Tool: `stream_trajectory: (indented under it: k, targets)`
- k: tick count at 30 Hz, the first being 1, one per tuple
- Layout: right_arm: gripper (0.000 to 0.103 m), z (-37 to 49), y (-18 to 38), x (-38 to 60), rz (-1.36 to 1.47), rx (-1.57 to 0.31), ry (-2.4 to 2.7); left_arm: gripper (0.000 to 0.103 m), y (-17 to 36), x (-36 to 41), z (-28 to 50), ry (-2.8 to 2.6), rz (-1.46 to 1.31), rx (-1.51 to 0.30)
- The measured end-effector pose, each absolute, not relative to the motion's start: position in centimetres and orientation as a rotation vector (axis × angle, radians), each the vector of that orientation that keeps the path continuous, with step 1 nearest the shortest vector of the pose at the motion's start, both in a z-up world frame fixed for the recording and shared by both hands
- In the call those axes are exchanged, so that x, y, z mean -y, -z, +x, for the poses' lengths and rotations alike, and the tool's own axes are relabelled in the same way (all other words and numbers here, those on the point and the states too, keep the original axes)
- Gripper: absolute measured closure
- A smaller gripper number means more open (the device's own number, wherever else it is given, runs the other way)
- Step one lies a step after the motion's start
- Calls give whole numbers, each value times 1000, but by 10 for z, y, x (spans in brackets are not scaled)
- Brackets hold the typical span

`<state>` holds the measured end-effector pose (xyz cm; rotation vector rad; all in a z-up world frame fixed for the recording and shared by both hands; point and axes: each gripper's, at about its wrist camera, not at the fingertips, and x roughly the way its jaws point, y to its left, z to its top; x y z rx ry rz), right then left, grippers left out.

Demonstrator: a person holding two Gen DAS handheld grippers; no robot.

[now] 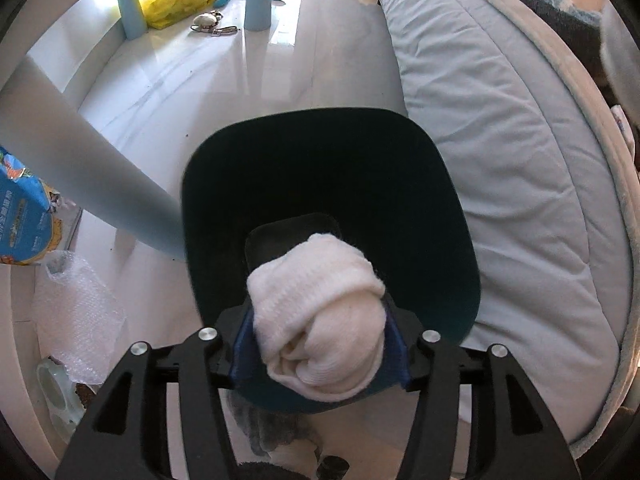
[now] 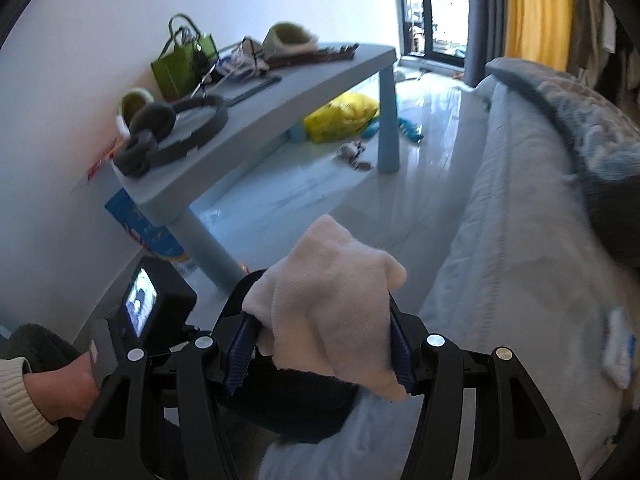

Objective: Collect trash
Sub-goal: 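Carry the sock and towel over the green bin and open both grippers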

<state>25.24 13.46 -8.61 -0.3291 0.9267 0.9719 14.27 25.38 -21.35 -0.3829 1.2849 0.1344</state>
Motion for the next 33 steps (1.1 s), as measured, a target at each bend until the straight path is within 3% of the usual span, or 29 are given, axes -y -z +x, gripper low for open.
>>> stream_trajectory:
  k: [2,5,21,33]
  targets:
    - [44,252,94,-143,-340,-944,-974,33,210,-259,140,-143,-382,-1270]
    - [44,251,106,-157,-354,-971,-975,28,201,-270,134,-151,-399,-1233]
    - [44,255,177,-202,-417,-1142,-924,36,117,-299,109,-208,-340,-950]
    - [44,238,225,-224,-487,-1271,-906,36,84,-300,101,-213,-273,-915]
